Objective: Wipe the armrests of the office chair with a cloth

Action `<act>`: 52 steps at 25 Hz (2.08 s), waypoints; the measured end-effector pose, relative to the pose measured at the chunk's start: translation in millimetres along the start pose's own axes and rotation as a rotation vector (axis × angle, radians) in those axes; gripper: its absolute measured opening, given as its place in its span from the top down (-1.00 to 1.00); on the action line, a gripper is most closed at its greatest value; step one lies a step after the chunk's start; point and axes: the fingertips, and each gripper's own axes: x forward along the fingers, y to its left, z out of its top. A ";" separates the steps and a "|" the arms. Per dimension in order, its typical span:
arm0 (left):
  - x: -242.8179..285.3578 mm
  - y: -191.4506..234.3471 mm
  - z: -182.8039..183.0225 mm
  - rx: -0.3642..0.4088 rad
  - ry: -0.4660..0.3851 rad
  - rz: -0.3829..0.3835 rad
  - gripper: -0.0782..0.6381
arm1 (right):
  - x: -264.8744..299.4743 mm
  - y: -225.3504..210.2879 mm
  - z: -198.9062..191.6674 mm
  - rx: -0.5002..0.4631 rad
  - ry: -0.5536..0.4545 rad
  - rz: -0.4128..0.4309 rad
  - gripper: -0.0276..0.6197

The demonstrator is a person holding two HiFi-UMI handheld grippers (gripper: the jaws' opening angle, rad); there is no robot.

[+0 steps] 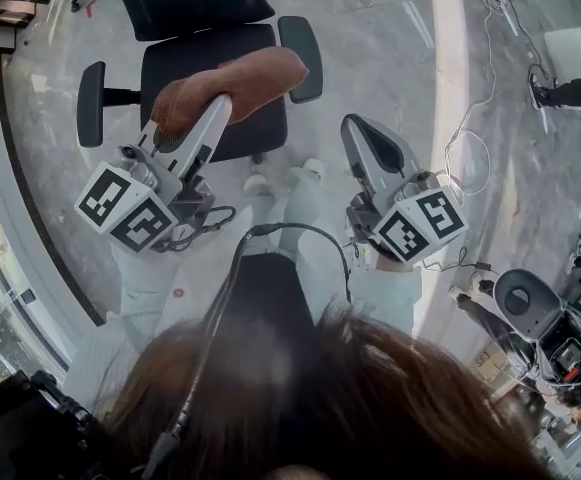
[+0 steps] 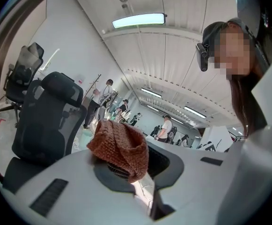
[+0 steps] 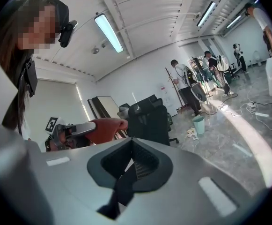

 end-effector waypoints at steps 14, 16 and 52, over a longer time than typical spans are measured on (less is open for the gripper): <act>146.0 4.7 0.7 -0.041 -0.043 0.196 0.69 | 9.0 -158.3 73.6 -0.020 0.087 0.125 0.91; 172.6 3.5 -1.5 -0.058 -0.050 0.232 0.69 | 10.7 -184.3 87.4 -0.014 0.105 0.150 0.91; 285.8 212.4 -132.3 -0.160 0.245 0.451 0.68 | 93.0 -203.3 -36.2 0.105 0.362 0.188 0.91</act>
